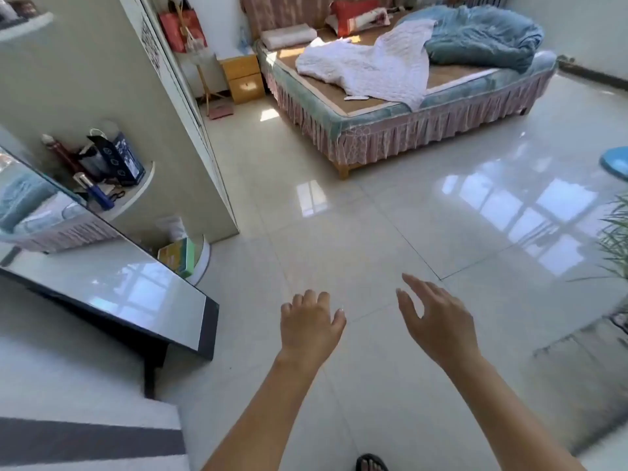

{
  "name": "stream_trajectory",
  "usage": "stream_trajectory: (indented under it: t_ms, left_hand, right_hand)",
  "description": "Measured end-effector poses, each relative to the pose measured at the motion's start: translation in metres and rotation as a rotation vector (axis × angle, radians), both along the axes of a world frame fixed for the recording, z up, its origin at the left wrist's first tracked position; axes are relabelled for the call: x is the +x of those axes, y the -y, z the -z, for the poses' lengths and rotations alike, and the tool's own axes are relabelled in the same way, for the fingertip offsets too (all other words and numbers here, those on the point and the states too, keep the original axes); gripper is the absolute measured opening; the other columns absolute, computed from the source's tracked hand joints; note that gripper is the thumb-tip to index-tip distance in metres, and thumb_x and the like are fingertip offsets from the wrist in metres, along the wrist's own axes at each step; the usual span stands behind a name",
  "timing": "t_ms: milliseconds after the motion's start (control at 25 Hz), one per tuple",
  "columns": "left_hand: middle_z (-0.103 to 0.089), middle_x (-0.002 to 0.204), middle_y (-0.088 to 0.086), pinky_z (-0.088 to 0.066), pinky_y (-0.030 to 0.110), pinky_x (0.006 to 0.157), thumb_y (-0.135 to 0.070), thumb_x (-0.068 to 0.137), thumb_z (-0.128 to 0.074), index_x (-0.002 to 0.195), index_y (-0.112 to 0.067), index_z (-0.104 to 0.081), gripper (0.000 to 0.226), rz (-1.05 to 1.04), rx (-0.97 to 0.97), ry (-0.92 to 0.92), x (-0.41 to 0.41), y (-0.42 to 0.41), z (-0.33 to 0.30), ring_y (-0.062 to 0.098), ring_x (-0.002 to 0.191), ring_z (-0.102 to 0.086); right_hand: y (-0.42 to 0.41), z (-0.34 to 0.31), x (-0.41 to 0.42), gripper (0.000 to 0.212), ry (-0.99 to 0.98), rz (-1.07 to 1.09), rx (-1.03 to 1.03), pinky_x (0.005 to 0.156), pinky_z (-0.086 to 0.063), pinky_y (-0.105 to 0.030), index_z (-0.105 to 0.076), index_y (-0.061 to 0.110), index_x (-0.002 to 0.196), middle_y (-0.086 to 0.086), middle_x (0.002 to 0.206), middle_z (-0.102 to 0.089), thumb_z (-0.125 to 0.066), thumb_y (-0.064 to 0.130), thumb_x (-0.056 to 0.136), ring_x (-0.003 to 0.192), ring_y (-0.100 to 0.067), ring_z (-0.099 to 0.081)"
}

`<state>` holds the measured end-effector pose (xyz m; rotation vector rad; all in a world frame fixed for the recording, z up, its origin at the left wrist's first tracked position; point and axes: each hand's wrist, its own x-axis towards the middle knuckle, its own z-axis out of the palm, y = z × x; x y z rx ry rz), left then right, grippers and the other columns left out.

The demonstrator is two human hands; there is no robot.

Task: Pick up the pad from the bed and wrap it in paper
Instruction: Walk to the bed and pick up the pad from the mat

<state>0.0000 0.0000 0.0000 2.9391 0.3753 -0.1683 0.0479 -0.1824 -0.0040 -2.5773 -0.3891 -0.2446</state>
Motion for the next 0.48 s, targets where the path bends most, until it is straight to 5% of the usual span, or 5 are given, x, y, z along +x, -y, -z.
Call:
stream_trajectory:
  t_ms: [280,480]
  left_hand:
    - [-0.057,0.123,0.011,-0.042,0.039,0.088,-0.043,0.095,-0.03,0.124,-0.014,-0.047,0.045,-0.046,-0.165,-0.363,0.027,0.006,0.029,0.029,0.11,-0.054]
    - [-0.057,0.123,0.008,-0.042,0.039,0.088,-0.046,0.095,-0.031,0.124,-0.014,-0.047,0.046,-0.03,-0.19,-0.353,0.068,0.001,0.028,0.027,0.11,-0.055]
  right_hand:
    - [0.026,0.035,0.041,0.041,-0.505,-0.194,-0.211,0.085,-0.044,-0.029,-0.052,0.031,0.126,0.008,0.124,-0.062,-0.042,0.051,0.092,0.11,-0.014,-0.058]
    - [0.017,0.033,0.081,0.046,-0.593,-0.237,-0.271,0.091,-0.043,-0.032,-0.046,0.031,0.131,0.007,0.127,-0.058,-0.041,0.053,0.091,0.117,-0.015,-0.053]
